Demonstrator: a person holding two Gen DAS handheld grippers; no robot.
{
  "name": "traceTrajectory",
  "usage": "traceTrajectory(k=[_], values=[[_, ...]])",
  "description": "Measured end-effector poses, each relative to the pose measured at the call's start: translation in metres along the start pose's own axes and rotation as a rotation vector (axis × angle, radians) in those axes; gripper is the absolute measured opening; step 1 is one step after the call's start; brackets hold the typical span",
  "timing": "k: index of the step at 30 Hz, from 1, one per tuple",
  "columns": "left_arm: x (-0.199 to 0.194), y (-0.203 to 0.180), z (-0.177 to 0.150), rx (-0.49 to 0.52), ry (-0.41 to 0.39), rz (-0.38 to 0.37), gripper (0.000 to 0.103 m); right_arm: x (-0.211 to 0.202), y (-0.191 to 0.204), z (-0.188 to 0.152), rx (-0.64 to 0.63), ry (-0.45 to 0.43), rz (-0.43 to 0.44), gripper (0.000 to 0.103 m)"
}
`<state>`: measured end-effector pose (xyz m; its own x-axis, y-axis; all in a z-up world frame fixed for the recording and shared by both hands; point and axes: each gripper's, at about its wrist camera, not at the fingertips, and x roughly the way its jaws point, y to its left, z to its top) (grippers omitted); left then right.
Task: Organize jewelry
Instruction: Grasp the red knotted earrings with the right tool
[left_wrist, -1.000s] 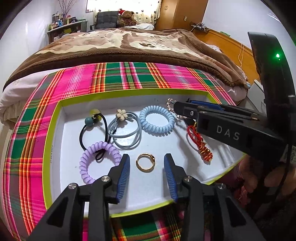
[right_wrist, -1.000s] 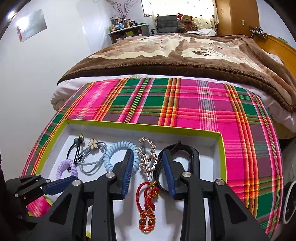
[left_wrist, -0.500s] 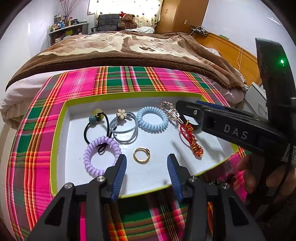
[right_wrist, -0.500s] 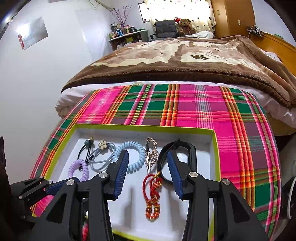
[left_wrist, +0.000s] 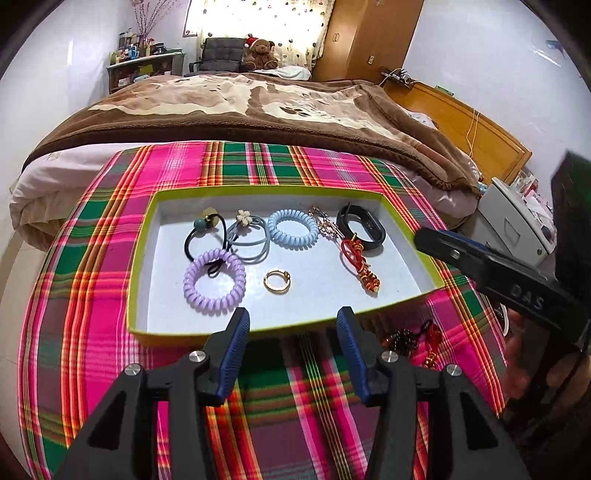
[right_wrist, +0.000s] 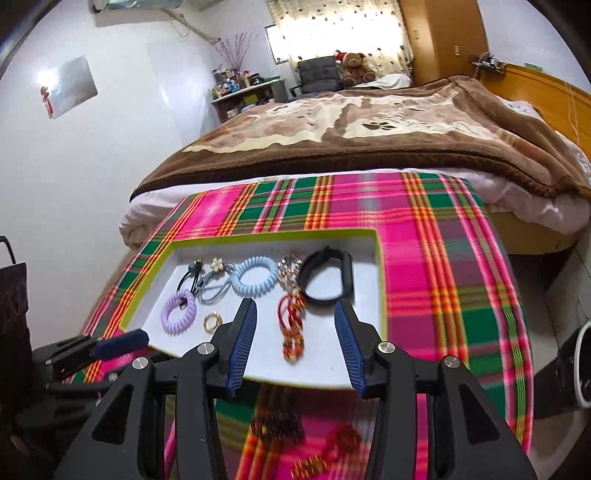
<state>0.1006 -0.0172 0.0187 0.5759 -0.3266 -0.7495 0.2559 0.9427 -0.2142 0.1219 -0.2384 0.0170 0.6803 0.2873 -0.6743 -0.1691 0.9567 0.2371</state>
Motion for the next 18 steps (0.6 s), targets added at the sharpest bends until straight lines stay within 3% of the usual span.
traceTrajectory(k=[9,18], values=[[-0.018,-0.003,-0.011,-0.007,-0.032,-0.021,0.051,-0.021,-0.022,-0.048,0.093,0.053,-0.055,0.045],[-0.012,-0.001,-0.029,-0.026,0.005,-0.04,0.051,-0.011,-0.014,-0.079,0.09,0.111,-0.076,0.045]])
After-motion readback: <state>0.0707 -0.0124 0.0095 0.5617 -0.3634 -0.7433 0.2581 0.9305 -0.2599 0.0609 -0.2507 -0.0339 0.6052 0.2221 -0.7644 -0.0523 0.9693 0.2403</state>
